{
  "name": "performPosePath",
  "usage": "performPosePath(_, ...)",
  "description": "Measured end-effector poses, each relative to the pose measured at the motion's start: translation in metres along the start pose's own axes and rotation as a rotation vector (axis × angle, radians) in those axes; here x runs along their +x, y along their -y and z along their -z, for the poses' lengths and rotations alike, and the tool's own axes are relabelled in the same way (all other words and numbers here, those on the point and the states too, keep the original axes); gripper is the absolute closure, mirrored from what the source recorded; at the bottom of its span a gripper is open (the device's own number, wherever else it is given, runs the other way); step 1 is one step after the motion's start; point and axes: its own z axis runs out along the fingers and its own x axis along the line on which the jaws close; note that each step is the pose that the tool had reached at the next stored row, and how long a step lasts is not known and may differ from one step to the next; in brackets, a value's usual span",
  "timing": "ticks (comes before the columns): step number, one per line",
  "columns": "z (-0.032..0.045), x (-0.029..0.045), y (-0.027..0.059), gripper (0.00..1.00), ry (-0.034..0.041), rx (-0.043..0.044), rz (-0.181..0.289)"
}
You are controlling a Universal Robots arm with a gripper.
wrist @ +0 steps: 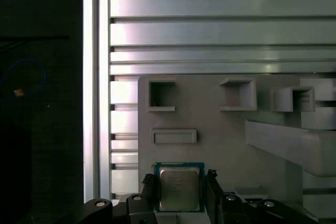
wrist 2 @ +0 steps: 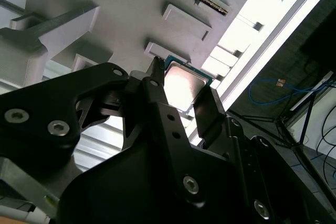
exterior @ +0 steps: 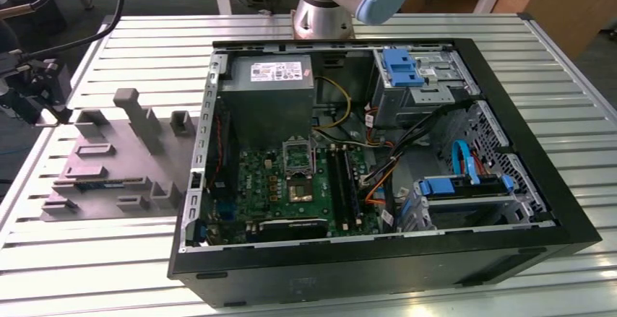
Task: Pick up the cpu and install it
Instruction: 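Pick up the cpu and move it towards the insertion slot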
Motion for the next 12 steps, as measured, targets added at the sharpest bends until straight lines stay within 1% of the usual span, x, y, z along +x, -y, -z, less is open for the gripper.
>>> performPosePath(12, 0.0009, -0.0002, -0.0001, 0.53, -0.0001, 0.0000, 0.000)
